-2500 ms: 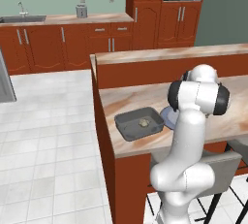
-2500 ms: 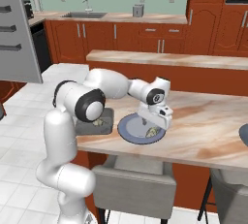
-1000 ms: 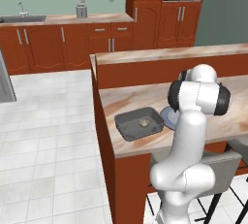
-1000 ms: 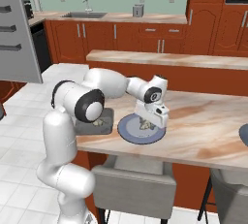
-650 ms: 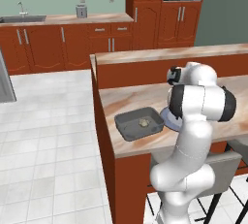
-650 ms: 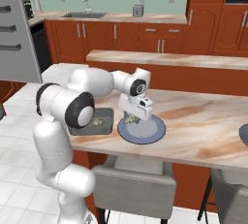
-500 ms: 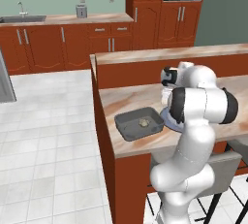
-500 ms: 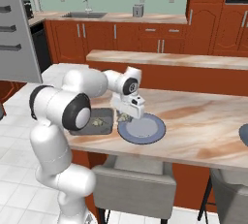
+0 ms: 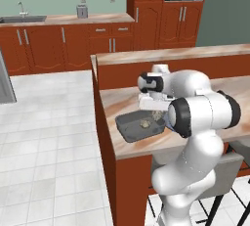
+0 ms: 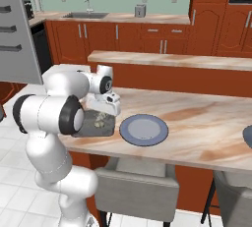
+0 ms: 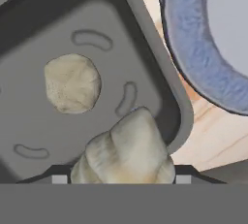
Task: Place two dumplings into each of the tupperware containers and then place the containers in the fridge.
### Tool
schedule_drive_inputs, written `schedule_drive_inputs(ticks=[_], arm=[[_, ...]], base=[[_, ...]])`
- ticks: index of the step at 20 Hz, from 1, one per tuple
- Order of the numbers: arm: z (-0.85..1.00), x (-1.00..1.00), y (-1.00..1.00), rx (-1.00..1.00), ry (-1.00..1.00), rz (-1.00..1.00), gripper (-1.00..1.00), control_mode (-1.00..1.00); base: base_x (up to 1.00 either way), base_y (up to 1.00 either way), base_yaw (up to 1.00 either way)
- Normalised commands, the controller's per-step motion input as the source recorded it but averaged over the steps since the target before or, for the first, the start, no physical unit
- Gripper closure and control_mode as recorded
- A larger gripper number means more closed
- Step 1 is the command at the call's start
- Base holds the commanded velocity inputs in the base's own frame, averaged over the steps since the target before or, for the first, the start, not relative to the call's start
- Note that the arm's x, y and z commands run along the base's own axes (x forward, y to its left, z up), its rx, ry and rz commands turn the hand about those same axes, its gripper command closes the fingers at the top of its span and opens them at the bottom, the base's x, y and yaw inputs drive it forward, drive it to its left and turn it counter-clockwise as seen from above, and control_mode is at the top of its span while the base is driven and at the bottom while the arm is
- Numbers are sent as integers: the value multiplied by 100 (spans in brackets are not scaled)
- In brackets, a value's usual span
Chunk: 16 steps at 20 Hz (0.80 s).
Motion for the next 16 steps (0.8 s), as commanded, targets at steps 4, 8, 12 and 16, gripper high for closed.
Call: schedule_drive_inputs(ticks=[4, 8, 12, 16], arm=[[-1, 17, 78, 0, 0, 21, 100, -100], [-14, 19, 71, 0, 0, 16, 100, -100], [-15, 3, 30, 0, 0, 13, 100, -100], [-33, 5, 2, 0, 2, 7, 100, -100]], base=[[0, 0, 0], [0, 0, 0], [0, 0, 0], [0, 0, 0]])
